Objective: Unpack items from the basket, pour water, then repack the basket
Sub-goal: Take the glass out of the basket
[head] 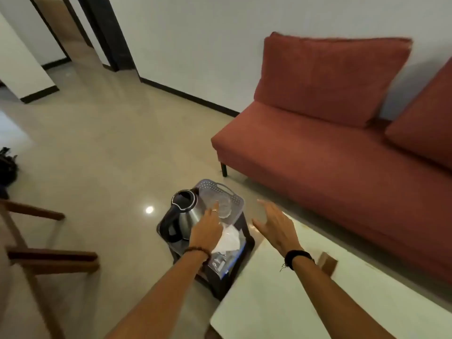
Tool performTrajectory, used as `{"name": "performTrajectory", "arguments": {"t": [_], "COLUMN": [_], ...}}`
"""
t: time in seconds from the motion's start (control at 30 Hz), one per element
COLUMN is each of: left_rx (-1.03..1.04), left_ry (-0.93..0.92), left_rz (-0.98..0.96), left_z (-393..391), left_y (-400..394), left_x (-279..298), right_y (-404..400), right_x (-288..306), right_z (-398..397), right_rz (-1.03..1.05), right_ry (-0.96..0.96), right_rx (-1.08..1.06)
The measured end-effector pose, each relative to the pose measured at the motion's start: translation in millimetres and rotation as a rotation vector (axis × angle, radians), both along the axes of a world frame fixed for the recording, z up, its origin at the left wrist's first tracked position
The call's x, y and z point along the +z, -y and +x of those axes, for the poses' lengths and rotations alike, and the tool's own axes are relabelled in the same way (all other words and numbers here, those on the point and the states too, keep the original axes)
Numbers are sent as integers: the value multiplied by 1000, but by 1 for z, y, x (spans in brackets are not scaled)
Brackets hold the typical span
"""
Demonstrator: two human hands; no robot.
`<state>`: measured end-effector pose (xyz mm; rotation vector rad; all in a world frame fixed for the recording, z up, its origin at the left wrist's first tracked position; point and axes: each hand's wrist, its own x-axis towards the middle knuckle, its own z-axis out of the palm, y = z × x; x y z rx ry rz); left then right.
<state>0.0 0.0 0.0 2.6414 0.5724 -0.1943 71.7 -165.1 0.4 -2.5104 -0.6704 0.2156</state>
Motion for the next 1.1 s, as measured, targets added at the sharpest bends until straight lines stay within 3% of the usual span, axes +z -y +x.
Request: {"name": "performTrajectory", "arguments": {"t": [0.1,0.2,0.43,0.7,0.87,1.1], "left_rx": [202,355,507,653,639,398], "left_ry": [34,23,-36,-2,90,302], "left_rz": [-376,-574,-674,-734,-621,-571], "left_z": [48,93,145,172,171,139], "left_y": [-30,-55,-82,-92,-84,-49], "left_x": [-32,-75,-171,-242,-240,-168], "right_y": [-53,-100,-155,-187,-188,-143], "right_x": [-39,-84,-174,-235,-237,-185], "right_z": [33,63,107,130,129,94], "right_rz": [139,213,275,298,273,557], "right_ry": [-157,-349,-511,-470,-403,-278], "right_rx": [-96,-199,-340,-495,-475,-558]}}
